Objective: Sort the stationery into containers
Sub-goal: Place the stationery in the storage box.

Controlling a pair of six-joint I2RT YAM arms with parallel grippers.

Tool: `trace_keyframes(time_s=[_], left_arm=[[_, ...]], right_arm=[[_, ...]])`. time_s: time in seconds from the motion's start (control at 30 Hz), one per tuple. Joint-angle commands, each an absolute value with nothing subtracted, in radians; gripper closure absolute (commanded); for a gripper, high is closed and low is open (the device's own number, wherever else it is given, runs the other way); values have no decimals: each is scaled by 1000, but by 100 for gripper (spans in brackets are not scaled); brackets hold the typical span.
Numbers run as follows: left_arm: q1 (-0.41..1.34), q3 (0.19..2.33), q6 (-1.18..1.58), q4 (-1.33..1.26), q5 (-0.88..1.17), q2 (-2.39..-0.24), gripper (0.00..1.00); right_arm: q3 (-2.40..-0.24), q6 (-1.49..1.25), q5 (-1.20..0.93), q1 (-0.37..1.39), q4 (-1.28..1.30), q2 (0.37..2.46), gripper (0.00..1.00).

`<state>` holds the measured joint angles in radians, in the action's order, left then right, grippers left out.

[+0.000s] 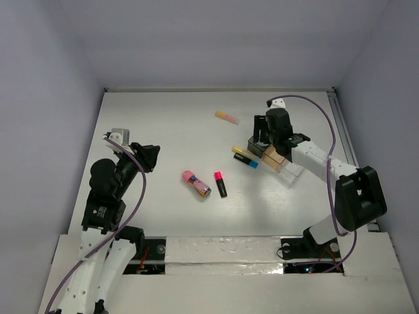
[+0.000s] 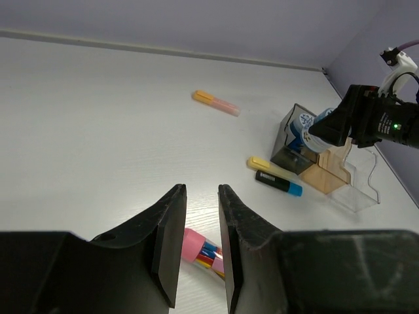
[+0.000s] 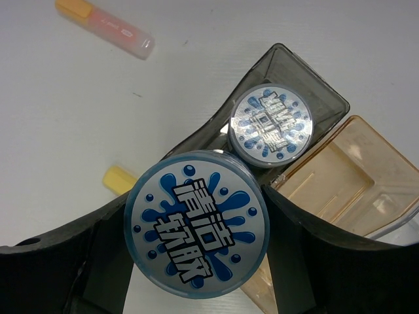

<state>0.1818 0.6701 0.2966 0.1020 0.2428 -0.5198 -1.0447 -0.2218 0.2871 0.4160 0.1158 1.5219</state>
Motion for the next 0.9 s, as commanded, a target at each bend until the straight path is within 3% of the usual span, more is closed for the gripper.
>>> trace_keyframes(time_s=[0.0, 0.1, 0.73, 0.87], left_arm=[[179, 703, 295, 60, 253, -518, 77], [179, 698, 296, 55, 270, -512, 77], [179, 701, 296, 51, 276, -520, 77], [179, 703, 296, 57, 259, -511, 77]], right_arm=[[-1043, -252, 267, 413, 52, 1523, 56], [-1045, -249, 271, 413, 45, 1540, 51], [-1081, -244, 296, 384, 11, 1611, 42], [-1091, -242, 317, 383, 11, 1606, 31]])
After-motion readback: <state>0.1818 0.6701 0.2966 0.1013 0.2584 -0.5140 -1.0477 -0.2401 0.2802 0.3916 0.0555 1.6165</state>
